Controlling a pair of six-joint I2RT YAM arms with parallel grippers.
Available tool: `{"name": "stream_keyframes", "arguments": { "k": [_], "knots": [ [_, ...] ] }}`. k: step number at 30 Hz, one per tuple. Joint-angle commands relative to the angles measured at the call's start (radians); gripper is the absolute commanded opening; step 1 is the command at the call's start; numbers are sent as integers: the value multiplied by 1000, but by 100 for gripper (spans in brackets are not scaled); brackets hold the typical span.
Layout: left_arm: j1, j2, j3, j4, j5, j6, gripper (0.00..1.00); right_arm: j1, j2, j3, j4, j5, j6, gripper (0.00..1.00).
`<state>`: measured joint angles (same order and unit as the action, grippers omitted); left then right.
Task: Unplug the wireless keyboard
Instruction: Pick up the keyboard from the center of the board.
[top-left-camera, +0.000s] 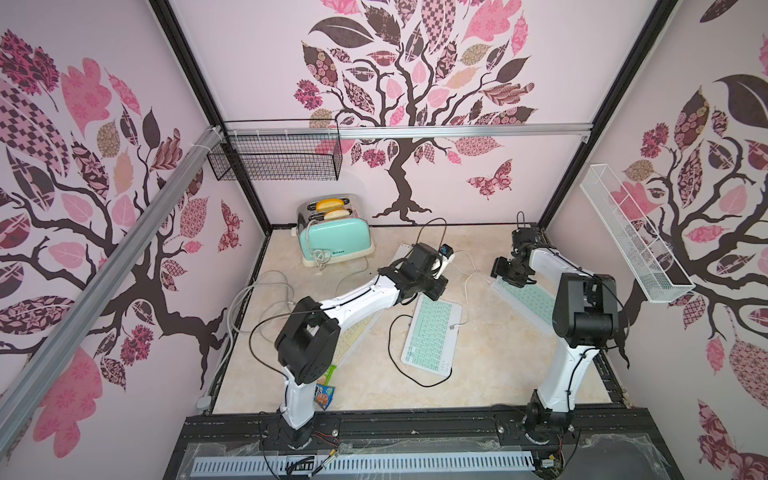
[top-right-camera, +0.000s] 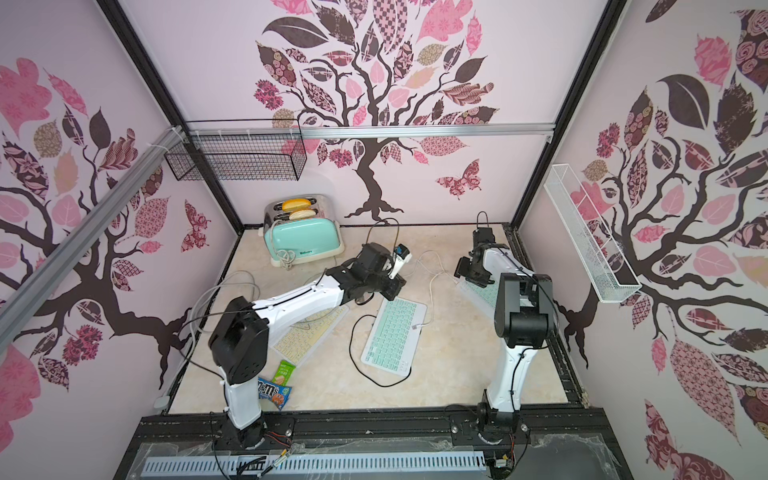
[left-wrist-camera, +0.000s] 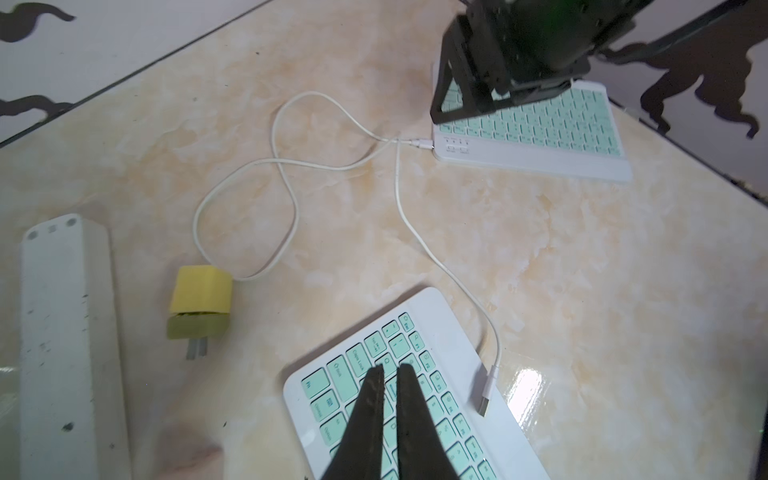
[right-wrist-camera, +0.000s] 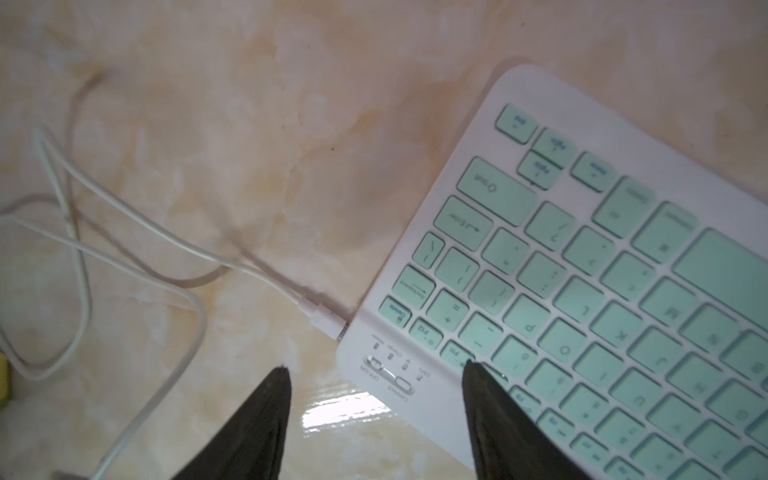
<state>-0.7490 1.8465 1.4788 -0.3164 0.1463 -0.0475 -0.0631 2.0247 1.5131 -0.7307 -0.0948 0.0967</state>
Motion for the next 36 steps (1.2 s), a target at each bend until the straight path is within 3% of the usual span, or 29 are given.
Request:
{"name": "stream_keyframes", "arguments": {
  "k": [1,3,6,12,19,26,36],
  "knots": [
    [20,-86,-74,-11,53,-67,15,5,65,95,-187,-91,-295,65],
    [41,-136,-104,-45,65,-62,16,10,72,103,-193,-171,-418,63],
    [73,-215,-154,-92,70,-36,16,29,85,97,-204,-180,-572,63],
    [120,-326,-228,-168,62,11,19,80,164,148,-241,-46,-674,63],
    [126,-389,-266,-199,49,47,20,126,155,123,-139,43,-679,62],
    [126,-409,-288,-185,51,45,20,128,40,73,-63,-17,-680,62],
    [126,-419,-298,-193,18,62,21,135,193,202,-110,13,-686,61]
  ]
}}
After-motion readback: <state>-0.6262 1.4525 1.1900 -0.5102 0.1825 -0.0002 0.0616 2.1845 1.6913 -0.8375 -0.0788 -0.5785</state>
